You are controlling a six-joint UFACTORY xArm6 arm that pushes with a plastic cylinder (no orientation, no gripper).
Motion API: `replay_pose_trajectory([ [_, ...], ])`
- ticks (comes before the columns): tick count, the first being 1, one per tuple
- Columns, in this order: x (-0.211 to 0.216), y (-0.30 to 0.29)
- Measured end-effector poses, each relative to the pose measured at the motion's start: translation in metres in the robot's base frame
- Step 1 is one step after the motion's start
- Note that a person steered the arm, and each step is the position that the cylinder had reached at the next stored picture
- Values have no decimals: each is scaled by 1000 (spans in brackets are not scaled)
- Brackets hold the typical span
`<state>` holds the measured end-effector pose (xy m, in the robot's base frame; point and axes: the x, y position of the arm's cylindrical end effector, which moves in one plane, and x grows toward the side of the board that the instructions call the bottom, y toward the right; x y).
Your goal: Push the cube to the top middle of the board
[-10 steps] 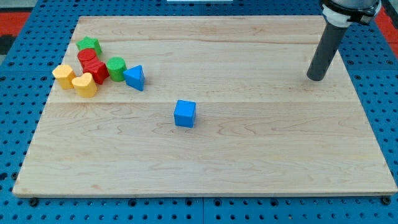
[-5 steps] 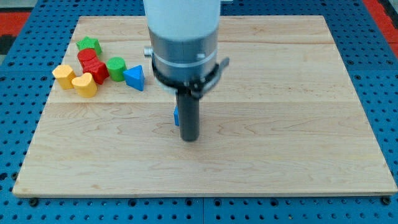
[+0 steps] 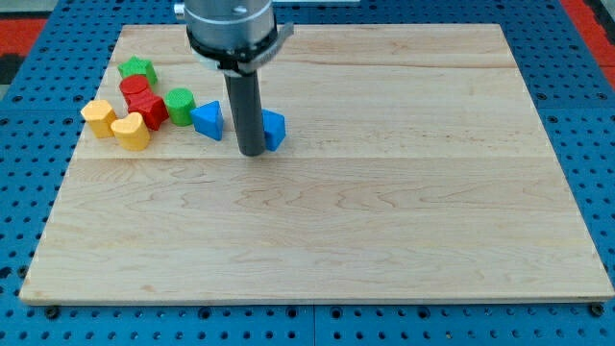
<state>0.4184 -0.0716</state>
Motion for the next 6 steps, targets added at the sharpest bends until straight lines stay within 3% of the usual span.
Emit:
replay_pose_trajectory([
  [3,-121,87],
  [5,-134,160],
  [6,-149,144],
])
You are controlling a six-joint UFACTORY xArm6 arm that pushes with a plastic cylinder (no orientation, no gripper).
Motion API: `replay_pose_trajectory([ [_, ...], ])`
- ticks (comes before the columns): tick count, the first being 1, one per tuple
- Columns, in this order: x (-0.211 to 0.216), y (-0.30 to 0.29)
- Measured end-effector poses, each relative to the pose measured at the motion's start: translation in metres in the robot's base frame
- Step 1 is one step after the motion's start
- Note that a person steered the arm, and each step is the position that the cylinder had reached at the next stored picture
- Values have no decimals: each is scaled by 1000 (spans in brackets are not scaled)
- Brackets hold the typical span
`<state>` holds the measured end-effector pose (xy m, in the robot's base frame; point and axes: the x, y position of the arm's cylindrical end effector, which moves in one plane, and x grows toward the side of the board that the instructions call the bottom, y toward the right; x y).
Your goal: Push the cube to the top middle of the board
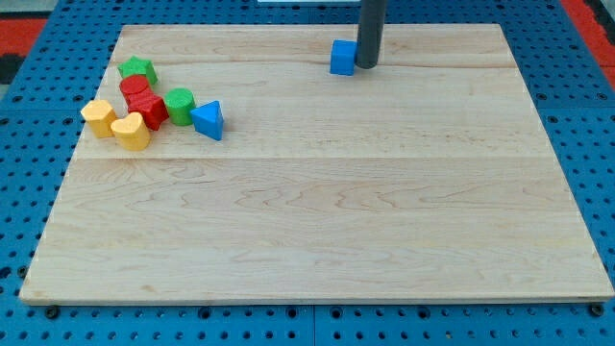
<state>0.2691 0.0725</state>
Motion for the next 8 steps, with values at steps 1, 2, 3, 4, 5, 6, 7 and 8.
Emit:
replay_pose_trajectory([
  [1,6,-15],
  [2,14,-17],
  [3,33,-41],
  [4,4,-55],
  [5,-18,-55],
  [6,-25,-48],
  [7,21,6],
  [8,39,22],
])
